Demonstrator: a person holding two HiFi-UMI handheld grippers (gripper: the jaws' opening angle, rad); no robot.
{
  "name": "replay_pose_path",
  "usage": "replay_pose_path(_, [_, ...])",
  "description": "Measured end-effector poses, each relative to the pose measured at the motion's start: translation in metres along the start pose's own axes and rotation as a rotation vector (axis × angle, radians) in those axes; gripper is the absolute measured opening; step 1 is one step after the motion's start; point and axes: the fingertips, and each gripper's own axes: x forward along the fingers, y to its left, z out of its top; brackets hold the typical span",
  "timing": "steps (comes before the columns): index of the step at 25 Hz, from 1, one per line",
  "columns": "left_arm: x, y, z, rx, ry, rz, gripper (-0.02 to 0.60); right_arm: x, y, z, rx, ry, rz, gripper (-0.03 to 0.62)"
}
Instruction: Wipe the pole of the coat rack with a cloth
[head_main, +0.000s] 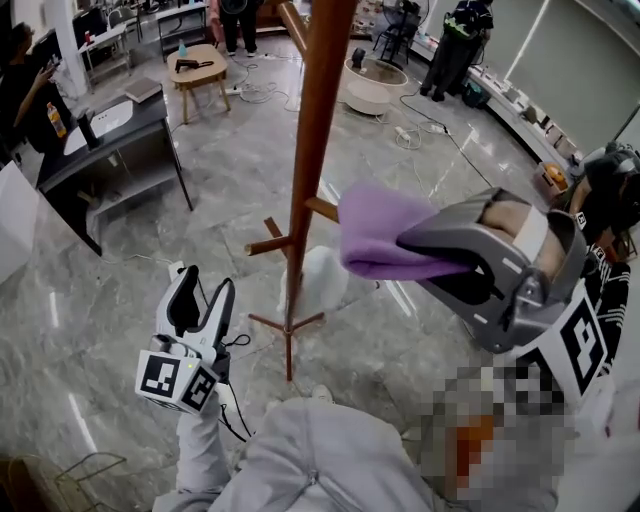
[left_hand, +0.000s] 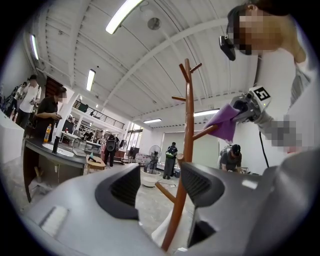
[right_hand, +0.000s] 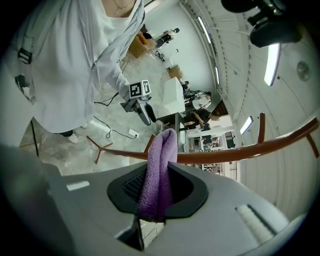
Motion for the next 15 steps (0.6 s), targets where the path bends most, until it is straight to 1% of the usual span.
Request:
replay_pose_path(4, [0.002, -0.005, 0.002, 0.005, 0.004, -0.008, 0.275, -0.018, 0.001, 0.000, 0.009, 0.009, -0.046, 0.060])
replay_pose_path(9, [0.004, -0.004, -0.001, 0.014, 0.009, -0.016, 0.276, -0.028, 0.017, -0.007, 0.070, 0.019, -0.077, 0.060])
replay_pose_path(12, [0.006, -0.006, 0.002, 0.017, 0.013, -0.015, 0.276, -0.034, 0.028, -0.007, 0.139, -0.022, -0.074, 0.060])
replay_pose_path(15, [0.010, -0.014, 0.011, 0.019, 0.019, -0.012, 0.275, -0.038, 0.042, -0.008, 0.256, -0.107, -0.067, 0.060])
